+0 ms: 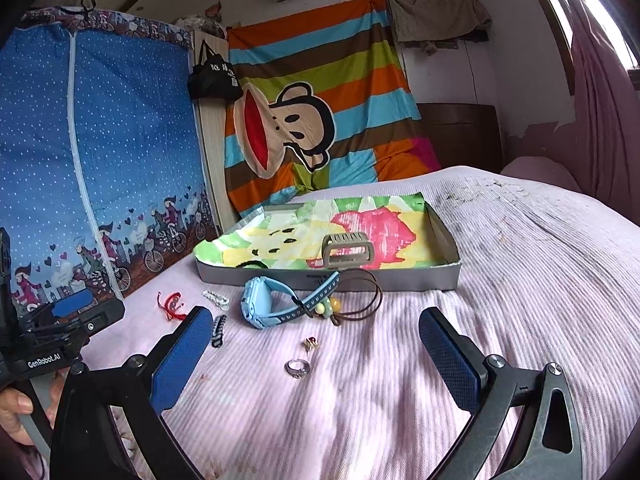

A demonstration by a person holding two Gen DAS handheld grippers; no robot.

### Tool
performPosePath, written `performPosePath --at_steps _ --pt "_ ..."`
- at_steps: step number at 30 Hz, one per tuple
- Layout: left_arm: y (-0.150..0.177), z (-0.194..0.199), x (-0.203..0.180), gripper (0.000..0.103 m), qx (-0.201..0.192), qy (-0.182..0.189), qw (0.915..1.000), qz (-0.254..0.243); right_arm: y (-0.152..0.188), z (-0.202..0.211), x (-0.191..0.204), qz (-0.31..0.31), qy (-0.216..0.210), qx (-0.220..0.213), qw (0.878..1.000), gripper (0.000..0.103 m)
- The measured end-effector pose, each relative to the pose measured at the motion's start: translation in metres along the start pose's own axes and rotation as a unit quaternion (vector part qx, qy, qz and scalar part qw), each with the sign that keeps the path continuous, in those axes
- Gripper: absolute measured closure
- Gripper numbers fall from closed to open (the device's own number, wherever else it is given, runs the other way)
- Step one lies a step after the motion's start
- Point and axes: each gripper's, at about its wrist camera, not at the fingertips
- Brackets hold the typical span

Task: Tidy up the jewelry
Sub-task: 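Grasp the silver ring with right tool while left tool grasps a gold earring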

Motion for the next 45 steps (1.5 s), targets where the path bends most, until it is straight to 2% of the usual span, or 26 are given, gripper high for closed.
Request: performPosePath --at_steps 9,10,13,16,18,20,22,24,26,31,42,43,45 --pt "0.006 -0.041 0.005 0.005 0.075 0.039 0.9963 -0.009 0.014 -0.032 -0.004 -0.001 -0.004 0.072 0.997 0.0" --pt "0.006 -0.045 0.006 0.005 0.081 0.046 0.9956 -0.007 0.015 -0.035 -0.006 -0.005 -0.007 0.079 0.997 0.002" --pt "0.003 -0.053 0.005 0.007 0.094 0.068 0.9933 -0.008 0.019 -0.044 -0.008 -0.011 -0.014 0.103 0.995 0.022" --pt "0.001 -0.06 0.001 0.02 0.107 0.092 0.9898 -0.02 0.023 -0.055 -0.008 -0.014 -0.023 0.128 0.991 0.036" --pt "0.001 -0.065 -0.004 0.035 0.117 0.103 0.9873 -0.028 0.025 -0.06 -0.007 -0.011 -0.03 0.139 0.99 0.043" --pt "0.001 -0.071 -0.008 0.044 0.125 0.112 0.9853 -0.031 0.026 -0.064 -0.005 -0.006 -0.037 0.147 0.988 0.051" --pt "0.001 -0.077 -0.009 0.053 0.134 0.12 0.9833 -0.027 0.027 -0.068 -0.001 0.001 -0.046 0.155 0.987 0.054" --pt "0.001 -0.084 -0.008 0.066 0.148 0.138 0.9791 -0.019 0.027 -0.07 0.001 0.006 -0.054 0.16 0.986 0.057" --pt "0.001 -0.091 -0.007 0.073 0.164 0.152 0.9746 -0.015 0.028 -0.074 0.003 0.01 -0.06 0.169 0.984 0.063" --pt "0.001 -0.104 -0.009 0.074 0.189 0.162 0.9684 -0.017 0.027 -0.081 0.004 0.008 -0.068 0.177 0.982 0.068" --pt "0.007 -0.12 -0.019 0.074 0.211 0.131 0.9678 -0.04 0.031 -0.098 0.002 -0.002 -0.079 0.203 0.976 0.069" --pt "0.008 -0.121 -0.019 0.075 0.211 0.13 0.968 -0.041 0.031 -0.098 0.001 -0.002 -0.08 0.202 0.976 0.07" --pt "0.009 -0.122 -0.02 0.082 0.209 0.127 0.9686 -0.043 0.031 -0.098 0.001 -0.001 -0.079 0.202 0.976 0.072"
Point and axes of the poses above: each gripper's, at about its wrist camera, not at the fingertips, and z roughly against the way its jaws point, x to its left, y to its underside, and after that the axes turned 4 degrees about x, right-handed
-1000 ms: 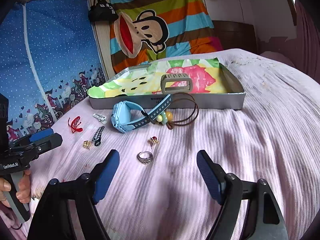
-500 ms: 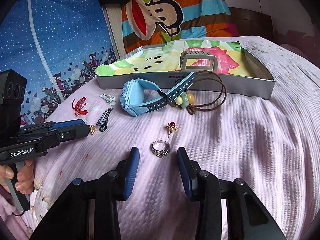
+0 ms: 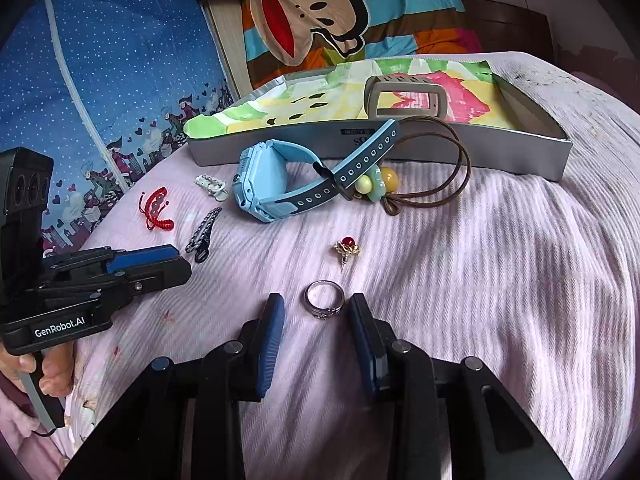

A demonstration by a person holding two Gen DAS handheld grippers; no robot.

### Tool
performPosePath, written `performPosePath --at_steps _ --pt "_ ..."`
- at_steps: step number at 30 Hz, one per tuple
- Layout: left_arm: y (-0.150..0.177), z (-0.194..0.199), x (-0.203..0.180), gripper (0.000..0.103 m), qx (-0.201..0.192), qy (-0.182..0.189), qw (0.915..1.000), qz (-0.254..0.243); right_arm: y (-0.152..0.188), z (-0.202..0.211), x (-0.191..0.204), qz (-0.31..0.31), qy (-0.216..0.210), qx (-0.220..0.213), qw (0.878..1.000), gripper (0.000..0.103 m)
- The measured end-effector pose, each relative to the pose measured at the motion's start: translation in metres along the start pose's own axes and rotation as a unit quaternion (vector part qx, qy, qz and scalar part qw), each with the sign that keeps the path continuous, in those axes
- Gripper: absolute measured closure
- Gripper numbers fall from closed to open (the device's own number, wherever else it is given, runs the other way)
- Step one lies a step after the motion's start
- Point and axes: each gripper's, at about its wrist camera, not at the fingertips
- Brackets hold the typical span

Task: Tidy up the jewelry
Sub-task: 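Grasp the silver ring with right tool while left tool grasps a gold earring, then drop the ring in the tray with right tool while left tool drops the earring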

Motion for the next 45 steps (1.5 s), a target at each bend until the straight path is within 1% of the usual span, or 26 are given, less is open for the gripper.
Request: performPosePath --at_steps 2,4,7,9,10,14,17,22,25,28,33,36,39,42,45 --pt "0.001 -0.001 0.0 0.09 0.001 0.001 1.0 0.0 0.0 0.0 0.001 0.002 0.003 -0.001 1.0 0.072" --pt "0.002 -0.001 0.0 0.093 0.002 0.004 1.0 0.001 0.001 0.0 0.001 0.002 0.002 -0.001 1.0 0.072" --pt "0.002 0.002 -0.002 0.094 0.0 0.003 1.0 -0.001 0.0 0.0 0.001 -0.003 -0.004 -0.002 1.0 0.072" --pt "0.003 0.004 -0.004 0.094 -0.005 -0.001 1.0 -0.004 0.0 0.0 -0.001 -0.007 -0.01 -0.003 1.0 0.077" --pt "0.003 0.005 -0.005 0.094 -0.008 -0.006 0.9999 -0.006 0.0 0.0 -0.001 -0.009 -0.011 -0.003 1.0 0.083" --pt "0.005 0.011 -0.011 0.094 -0.02 -0.017 0.9996 -0.01 0.0 0.002 0.0 -0.004 -0.014 -0.009 1.0 0.083" --pt "0.005 0.015 -0.014 0.094 -0.03 -0.026 0.9992 -0.008 0.0 0.008 0.003 0.003 -0.024 -0.021 0.999 0.083" --pt "-0.002 0.03 -0.015 0.094 -0.068 -0.024 0.9971 0.022 -0.005 0.017 0.01 0.02 -0.028 -0.047 0.998 0.083" --pt "-0.01 0.037 -0.017 0.094 -0.088 -0.029 0.9949 0.039 -0.009 0.022 0.016 0.035 -0.019 -0.065 0.997 0.083" --pt "-0.021 0.042 -0.018 0.094 -0.097 -0.028 0.9937 0.048 -0.016 0.026 0.019 0.053 -0.007 -0.084 0.995 0.083" --pt "-0.049 0.046 -0.017 0.094 -0.11 -0.03 0.9925 0.044 -0.038 0.037 0.006 0.049 0.01 -0.128 0.991 0.083" --pt "-0.07 0.042 -0.016 0.094 -0.12 -0.026 0.9912 0.051 -0.055 0.04 -0.006 0.048 0.037 -0.138 0.989 0.083" --pt "-0.09 0.034 -0.021 0.094 -0.124 -0.032 0.9905 0.051 -0.072 0.04 -0.027 0.036 0.058 -0.147 0.987 0.083" --pt "-0.106 0.02 -0.027 0.094 -0.119 -0.038 0.9911 0.046 -0.085 0.036 -0.05 0.017 0.078 -0.147 0.986 0.083" --pt "-0.117 -0.002 -0.029 0.094 -0.102 -0.048 0.9927 0.043 -0.096 0.03 -0.068 0.004 0.097 -0.137 0.986 0.083"
Point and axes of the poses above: each gripper's, at about its wrist camera, not at the fingertips, and z roughly against the way its jaws point, x to its left, y to its underside, and after that the axes turned 4 degrees about x, right-handed
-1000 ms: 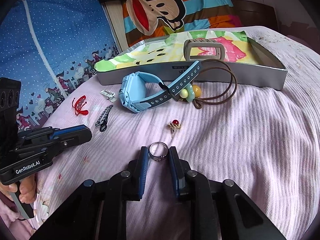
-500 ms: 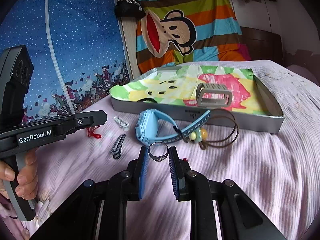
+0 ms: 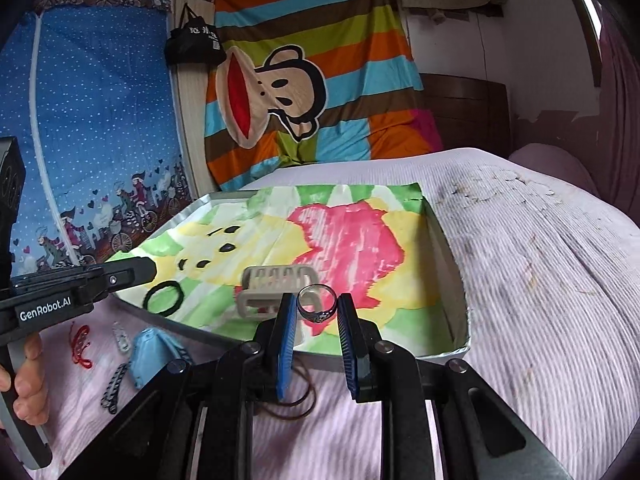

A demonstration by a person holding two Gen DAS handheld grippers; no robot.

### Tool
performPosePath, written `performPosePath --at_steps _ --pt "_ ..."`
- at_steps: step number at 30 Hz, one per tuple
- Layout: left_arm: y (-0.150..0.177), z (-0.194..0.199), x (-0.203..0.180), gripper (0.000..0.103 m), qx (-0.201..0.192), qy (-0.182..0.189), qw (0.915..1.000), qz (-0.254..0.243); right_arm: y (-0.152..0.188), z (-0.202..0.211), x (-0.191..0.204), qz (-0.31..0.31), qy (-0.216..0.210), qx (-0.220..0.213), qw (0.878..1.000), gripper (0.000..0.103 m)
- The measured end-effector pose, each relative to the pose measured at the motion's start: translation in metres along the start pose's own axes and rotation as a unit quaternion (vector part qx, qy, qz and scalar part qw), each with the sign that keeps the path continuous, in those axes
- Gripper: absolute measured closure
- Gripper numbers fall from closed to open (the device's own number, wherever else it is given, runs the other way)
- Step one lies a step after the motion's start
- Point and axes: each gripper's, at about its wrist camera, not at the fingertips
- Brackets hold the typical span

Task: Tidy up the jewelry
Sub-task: 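Drop the ring in the tray with right tool while left tool drops the earring, then grasp the red-stone gold earring with right tool while left tool grasps red beaded bracelet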

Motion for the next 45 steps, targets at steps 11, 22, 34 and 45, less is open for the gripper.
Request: performPosePath --at_steps 11,22,34,45 --pt "-0.001 -0.068 -0.006 0.094 0.089 -0.027 0.9955 -0.015 -0.003 -0.041 -0.015 0.004 0.018 0.102 0.995 0.083" --pt "-0.002 -0.072 0.006 0.093 0.099 -0.017 0.9947 0.02 -0.002 -0.039 -0.018 -0.005 -0.002 0.095 0.995 0.071" --pt "0.011 -0.024 0.021 0.049 0.013 -0.029 0.9974 0.064 0.0 -0.001 -0.009 -0.006 0.023 0.008 1.0 0.031" --pt "0.038 0.052 0.035 0.009 -0.084 -0.092 0.9879 0.093 0.009 0.056 -0.001 -0.058 0.006 -0.088 0.994 0.0"
Point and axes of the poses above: each gripper's, at about its wrist camera, not at the fingertips, and z roughly against the way its jaws point, x to its left, y to its underside, and after that the axes turned 4 degrees about x, right-handed
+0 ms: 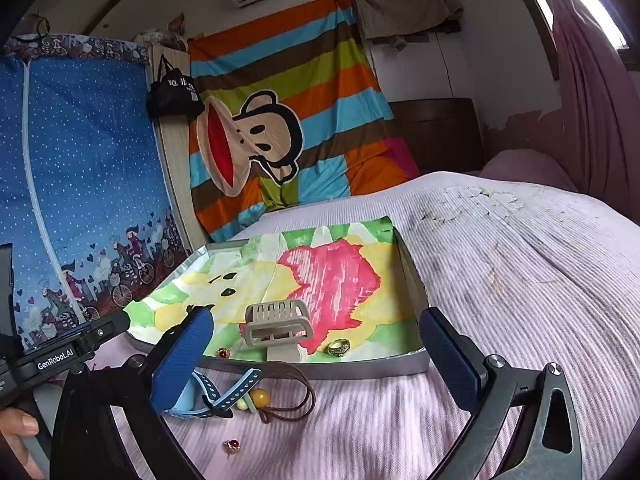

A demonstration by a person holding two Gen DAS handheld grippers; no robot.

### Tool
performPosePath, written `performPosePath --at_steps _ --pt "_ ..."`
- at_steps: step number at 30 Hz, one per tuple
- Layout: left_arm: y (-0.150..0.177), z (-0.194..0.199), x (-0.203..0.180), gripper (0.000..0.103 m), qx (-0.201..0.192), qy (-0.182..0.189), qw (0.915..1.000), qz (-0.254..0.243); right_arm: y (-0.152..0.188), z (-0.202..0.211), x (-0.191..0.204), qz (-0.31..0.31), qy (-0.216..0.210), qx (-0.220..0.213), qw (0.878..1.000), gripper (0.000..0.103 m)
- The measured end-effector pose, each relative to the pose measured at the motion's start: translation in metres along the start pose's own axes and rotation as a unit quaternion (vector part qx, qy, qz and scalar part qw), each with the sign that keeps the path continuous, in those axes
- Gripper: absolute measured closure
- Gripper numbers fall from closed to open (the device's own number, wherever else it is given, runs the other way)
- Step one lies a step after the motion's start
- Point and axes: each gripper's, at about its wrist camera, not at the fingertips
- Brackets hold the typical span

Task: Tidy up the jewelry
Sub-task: 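Grasp the red-stone gold earring with right tool while left tool grasps red beaded bracelet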

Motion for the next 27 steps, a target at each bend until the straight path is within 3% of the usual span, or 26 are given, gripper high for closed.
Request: performPosePath --at_steps 16,27 --pt "0.033 0.08 0.012 0.005 -0.073 -0.02 0.9968 -0.027 0.018 0.053 0.049 0.076 -0.018 -0.056 0.995 0.0" --pt "0.057 0.094 0.032 0.005 -0.062 -0.04 0.9945 -0.074 0.04 0.061 0.07 0.123 -0.029 -0.037 0.991 0.0"
Point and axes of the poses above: each gripper's, at about its wrist camera, not at the fingertips, and z roughly against the way its jaws point, x to its left, y to its underside, and after that the axes turned 4 degrees about x, right-handed
